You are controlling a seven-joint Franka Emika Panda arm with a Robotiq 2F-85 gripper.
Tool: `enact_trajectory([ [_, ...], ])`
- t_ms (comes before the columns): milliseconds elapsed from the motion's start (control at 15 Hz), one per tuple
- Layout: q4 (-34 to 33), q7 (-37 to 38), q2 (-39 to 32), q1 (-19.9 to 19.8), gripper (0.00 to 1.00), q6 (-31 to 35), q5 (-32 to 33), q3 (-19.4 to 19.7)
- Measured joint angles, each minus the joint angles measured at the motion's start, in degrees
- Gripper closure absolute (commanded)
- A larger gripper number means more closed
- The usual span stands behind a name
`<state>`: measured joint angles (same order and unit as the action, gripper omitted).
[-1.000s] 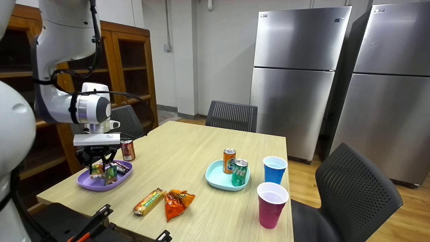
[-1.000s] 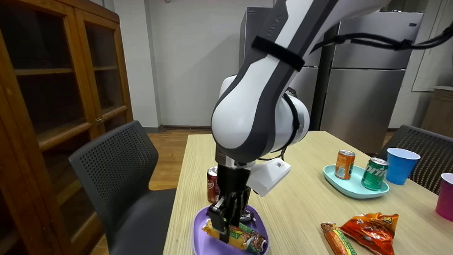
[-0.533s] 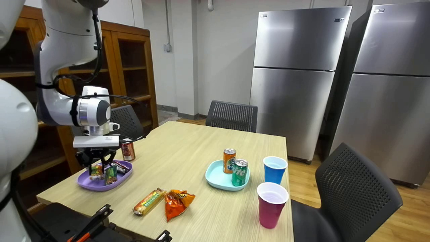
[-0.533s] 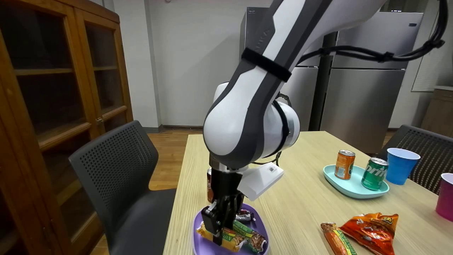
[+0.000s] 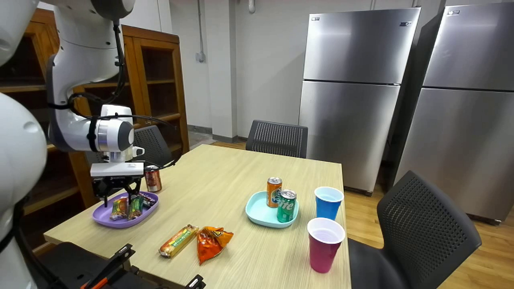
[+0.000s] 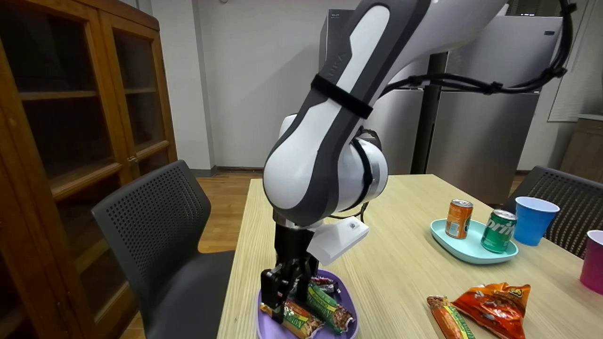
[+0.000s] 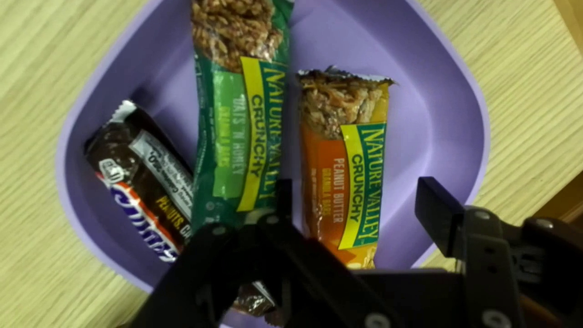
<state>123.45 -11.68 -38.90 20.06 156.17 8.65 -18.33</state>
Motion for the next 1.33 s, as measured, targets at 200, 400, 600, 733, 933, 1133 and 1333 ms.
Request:
enact_trajectory([
  [200, -0.65, 0.0, 0.17, -0.01, 0.0, 0.23, 0.0, 0.0],
  [400, -0.8, 0.0, 1.27, -0.17, 0.0, 0.82, 0.0, 0.0],
  [600, -0.82, 0.0, 2.95, -0.57, 0.0, 1.16, 0.0, 0.13],
  [733, -0.83, 0.21, 4.21, -0.4, 0.0, 1.14, 0.12, 1.0],
  [933, -0.94, 1.96, 5.67, 0.4, 0.0, 1.1, 0.73, 3.44],
  [1133, -1.85, 4.63, 6.02, 1.59, 0.0, 1.09, 1.13, 5.81],
  [1333, -3.07, 7.63, 6.01, 2.92, 0.0, 1.08, 1.14, 7.39],
])
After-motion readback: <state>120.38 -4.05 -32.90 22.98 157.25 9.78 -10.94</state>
